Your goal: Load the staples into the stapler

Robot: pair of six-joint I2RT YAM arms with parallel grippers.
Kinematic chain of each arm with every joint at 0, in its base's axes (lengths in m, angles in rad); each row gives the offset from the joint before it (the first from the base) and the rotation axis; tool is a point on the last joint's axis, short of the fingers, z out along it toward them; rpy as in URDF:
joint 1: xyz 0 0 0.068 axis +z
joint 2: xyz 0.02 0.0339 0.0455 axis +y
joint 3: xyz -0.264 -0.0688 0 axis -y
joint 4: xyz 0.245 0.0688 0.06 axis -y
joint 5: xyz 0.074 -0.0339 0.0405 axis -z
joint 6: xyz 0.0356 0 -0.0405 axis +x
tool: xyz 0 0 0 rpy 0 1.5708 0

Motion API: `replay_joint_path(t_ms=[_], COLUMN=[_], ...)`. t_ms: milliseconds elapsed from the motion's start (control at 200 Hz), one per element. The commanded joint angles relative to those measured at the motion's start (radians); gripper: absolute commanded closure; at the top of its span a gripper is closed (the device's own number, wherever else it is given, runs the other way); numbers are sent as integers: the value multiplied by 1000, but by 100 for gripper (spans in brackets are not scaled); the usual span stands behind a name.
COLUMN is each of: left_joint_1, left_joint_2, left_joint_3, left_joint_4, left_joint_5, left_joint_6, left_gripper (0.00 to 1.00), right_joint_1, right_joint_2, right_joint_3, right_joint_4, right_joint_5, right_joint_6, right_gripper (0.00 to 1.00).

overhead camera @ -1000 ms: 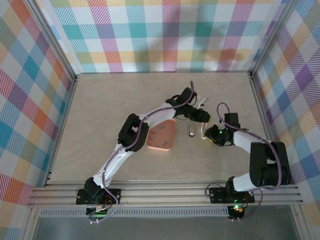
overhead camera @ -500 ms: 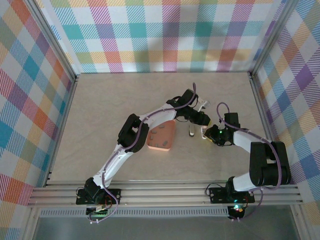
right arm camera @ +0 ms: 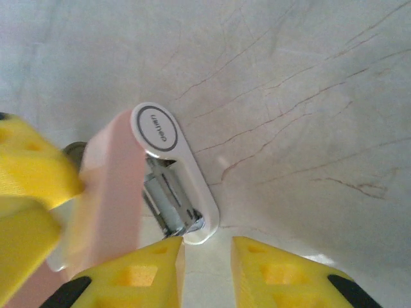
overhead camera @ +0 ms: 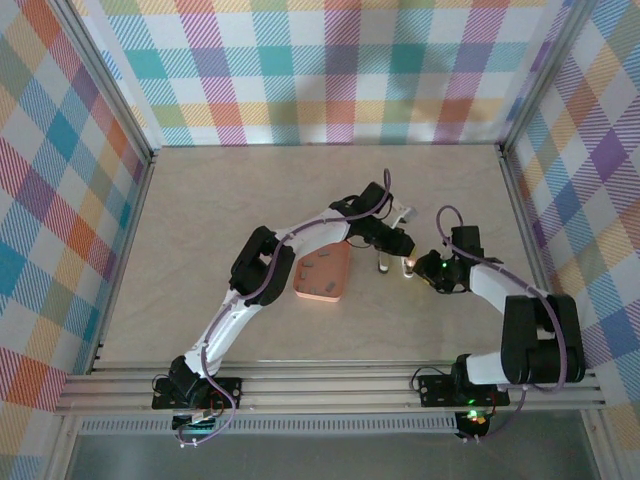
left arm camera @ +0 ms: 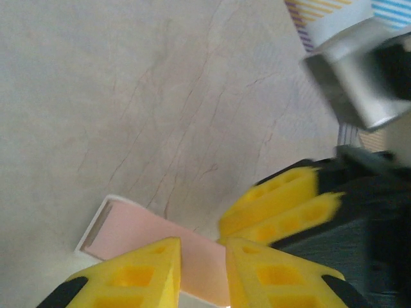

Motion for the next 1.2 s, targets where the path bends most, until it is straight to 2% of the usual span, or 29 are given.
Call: replay_joint_path(t_ms=[0, 180, 565, 840, 1195], left_joint_1=[-17, -18, -18, -18, -18], left_joint_2=[-38, -37, -35, -17, -12], left_joint_3=[-17, -27, -30, -8, 3], left_joint_4=[-41, -52, -84, -114, -122], left_joint_5=[-10, -34, -62, -75, -82], left_joint_6=[29, 38, 62, 67, 68], left_gripper=[75, 76, 76, 77, 77], right_joint_1=[-6, -7, -7, -7, -11], right_joint_2=[-92, -154, -32, -37, 46], right_joint_3=[-7, -4, 18, 27, 22], right_joint_4=[-74, -85, 11, 15, 55], right_joint_5=[23, 4, -72, -71, -78], right_joint_6=[-24, -1, 27, 26, 22], right_gripper=[73, 71, 71, 71, 73])
